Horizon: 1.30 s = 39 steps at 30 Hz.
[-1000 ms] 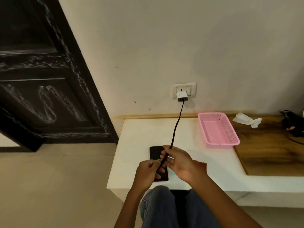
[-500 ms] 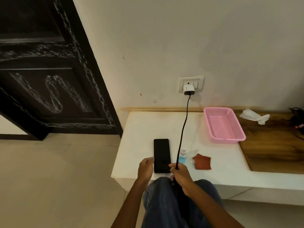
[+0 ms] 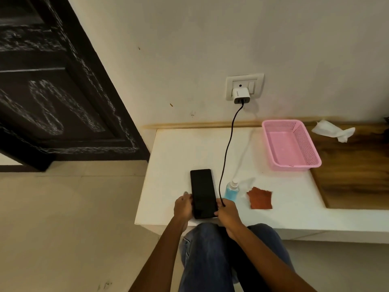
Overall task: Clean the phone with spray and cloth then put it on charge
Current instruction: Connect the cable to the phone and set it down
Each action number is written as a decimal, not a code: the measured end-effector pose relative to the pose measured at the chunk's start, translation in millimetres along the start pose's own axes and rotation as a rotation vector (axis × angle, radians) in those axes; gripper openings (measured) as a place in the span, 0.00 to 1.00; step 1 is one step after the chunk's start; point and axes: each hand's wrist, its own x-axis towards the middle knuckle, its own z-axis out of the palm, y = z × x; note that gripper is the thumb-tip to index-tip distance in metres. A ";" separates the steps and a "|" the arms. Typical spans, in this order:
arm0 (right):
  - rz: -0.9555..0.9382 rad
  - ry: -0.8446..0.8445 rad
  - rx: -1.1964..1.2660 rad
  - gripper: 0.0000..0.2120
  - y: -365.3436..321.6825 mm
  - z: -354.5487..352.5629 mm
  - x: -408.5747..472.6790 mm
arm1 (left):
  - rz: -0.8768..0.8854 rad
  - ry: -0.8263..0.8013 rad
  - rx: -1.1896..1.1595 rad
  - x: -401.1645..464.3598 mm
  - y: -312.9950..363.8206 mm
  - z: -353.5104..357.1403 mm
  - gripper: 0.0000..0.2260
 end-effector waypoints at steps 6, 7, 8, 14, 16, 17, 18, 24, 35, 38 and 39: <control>-0.022 -0.054 0.027 0.14 -13.0 -1.6 -11.1 | -0.068 0.139 -0.037 0.2 -7.5 6.7 0.27; -0.069 -0.051 -0.007 0.15 -16.4 -2.0 -13.3 | -0.121 0.104 -0.133 0.9 -8.8 7.6 0.26; -0.120 -0.046 -0.040 0.15 -20.0 -3.3 -15.7 | -0.177 0.051 -0.262 -0.4 -9.2 7.6 0.25; -0.269 -0.033 -0.132 0.16 -30.9 -9.5 -31.7 | -0.197 -0.141 -0.765 -20.4 -15.9 1.8 0.21; -0.303 -0.051 -0.124 0.15 -32.9 -8.3 -38.3 | -0.170 -0.180 -0.858 -26.4 -14.2 0.2 0.21; -0.321 -0.058 -0.132 0.15 -35.1 -8.0 -41.8 | -0.146 -0.217 -0.902 -29.1 -11.7 -1.0 0.22; -0.341 -0.058 -0.145 0.14 -38.5 -8.1 -44.4 | -0.110 -0.277 -0.936 -31.6 -7.2 -2.2 0.24; -0.494 -0.049 -0.160 0.14 -69.1 -28.3 -53.3 | 0.059 -0.545 -1.111 -38.3 35.4 -5.2 0.29; -0.531 0.138 0.535 0.06 -145.9 -112.0 24.3 | 0.131 -0.639 -1.248 28.6 96.9 36.1 0.27; -0.473 0.168 0.456 0.10 -132.1 -103.5 60.6 | 0.110 -0.611 -1.217 48.6 90.8 54.6 0.26; -0.441 0.165 0.448 0.13 -126.0 -99.8 71.0 | 0.102 -0.603 -1.222 53.9 87.9 60.6 0.26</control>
